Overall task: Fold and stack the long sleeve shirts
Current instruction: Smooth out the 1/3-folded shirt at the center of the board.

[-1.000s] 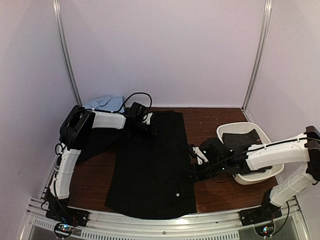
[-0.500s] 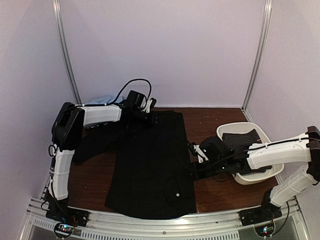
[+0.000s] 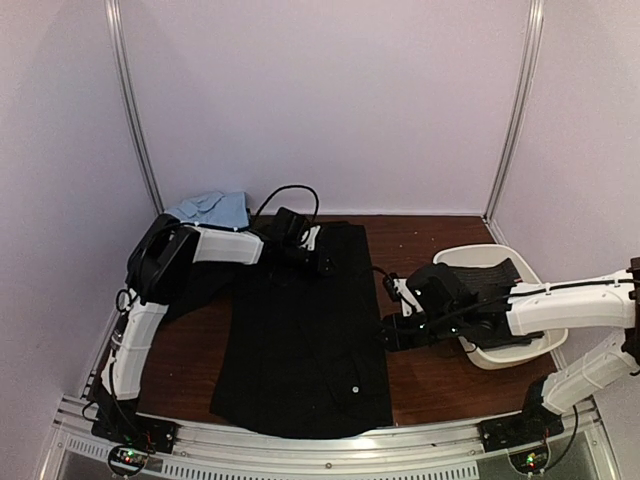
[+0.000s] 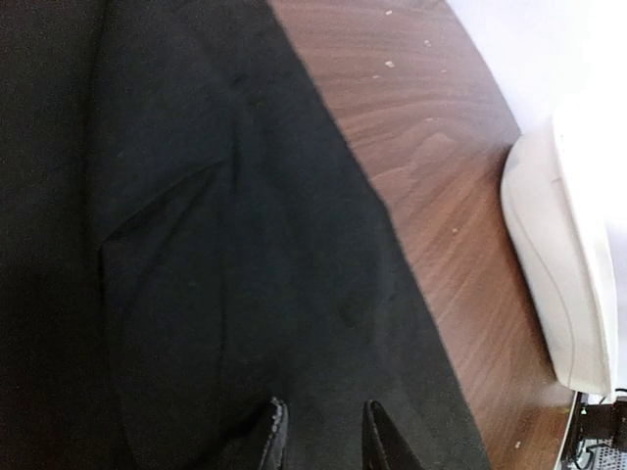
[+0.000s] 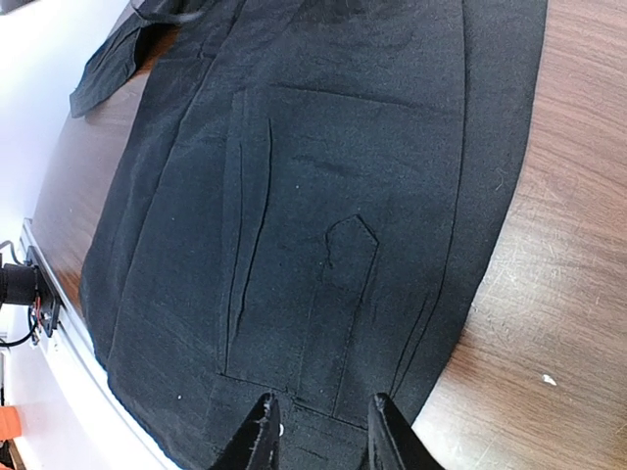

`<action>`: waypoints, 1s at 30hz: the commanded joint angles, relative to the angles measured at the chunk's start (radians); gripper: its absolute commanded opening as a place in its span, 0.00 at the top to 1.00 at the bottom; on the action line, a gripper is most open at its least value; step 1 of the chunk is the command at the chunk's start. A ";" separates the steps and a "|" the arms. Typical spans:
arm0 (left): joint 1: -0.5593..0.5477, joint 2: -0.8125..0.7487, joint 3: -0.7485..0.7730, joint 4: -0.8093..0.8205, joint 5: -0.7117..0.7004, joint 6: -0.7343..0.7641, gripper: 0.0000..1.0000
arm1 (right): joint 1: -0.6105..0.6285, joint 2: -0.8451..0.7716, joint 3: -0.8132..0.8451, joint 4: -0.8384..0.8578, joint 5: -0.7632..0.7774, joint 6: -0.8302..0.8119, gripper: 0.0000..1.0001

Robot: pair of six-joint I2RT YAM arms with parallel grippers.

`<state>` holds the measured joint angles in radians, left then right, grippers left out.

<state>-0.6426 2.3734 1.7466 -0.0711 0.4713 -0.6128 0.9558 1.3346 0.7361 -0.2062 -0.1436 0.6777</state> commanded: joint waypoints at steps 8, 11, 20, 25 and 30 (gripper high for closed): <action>0.037 0.056 0.024 0.121 0.026 -0.014 0.73 | -0.005 -0.084 -0.020 -0.048 0.040 0.020 0.67; 0.037 0.029 0.038 0.145 0.047 -0.019 0.73 | -0.007 -0.095 -0.018 -0.060 0.051 0.020 0.67; 0.038 0.101 0.177 0.154 0.017 -0.054 0.73 | -0.006 -0.086 -0.012 -0.053 0.045 0.019 0.68; 0.038 0.218 0.338 0.112 -0.039 -0.068 0.73 | -0.006 -0.086 -0.010 -0.055 0.039 0.018 0.68; 0.042 0.337 0.481 0.083 -0.079 -0.104 0.72 | -0.007 -0.089 -0.015 -0.055 0.029 0.024 0.68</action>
<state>-0.6086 2.6339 2.1578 0.0269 0.4408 -0.6807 0.9531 1.2568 0.7269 -0.2523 -0.1223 0.6884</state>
